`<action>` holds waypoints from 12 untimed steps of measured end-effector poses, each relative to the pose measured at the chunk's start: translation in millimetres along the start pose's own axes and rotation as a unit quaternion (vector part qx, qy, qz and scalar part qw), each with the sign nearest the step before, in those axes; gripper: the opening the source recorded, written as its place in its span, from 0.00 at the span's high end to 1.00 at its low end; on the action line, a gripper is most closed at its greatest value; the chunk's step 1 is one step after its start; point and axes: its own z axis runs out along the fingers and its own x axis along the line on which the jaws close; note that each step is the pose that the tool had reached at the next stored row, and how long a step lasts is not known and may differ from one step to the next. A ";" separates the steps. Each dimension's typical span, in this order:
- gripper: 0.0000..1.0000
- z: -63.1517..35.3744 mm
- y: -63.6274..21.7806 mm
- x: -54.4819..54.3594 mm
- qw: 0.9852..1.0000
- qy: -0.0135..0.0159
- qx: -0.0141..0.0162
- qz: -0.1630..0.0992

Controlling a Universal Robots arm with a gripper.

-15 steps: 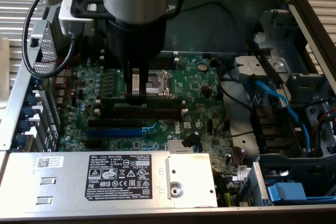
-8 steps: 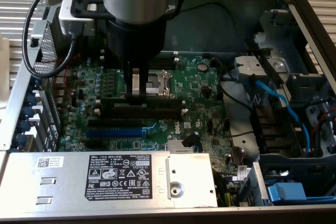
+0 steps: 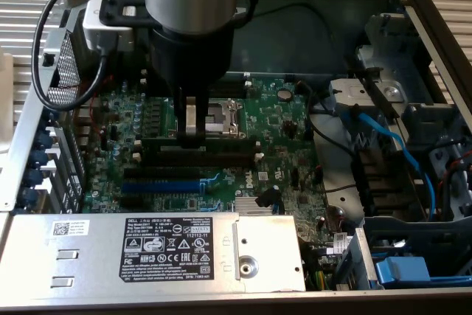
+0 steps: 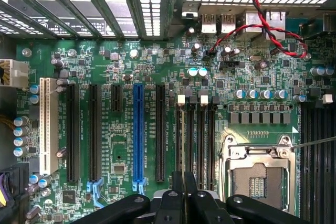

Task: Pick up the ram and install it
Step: 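Insert the ram into the slot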

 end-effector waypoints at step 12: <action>0.88 1.5 -0.1 -0.1 1.000 0.000 0.000 0.000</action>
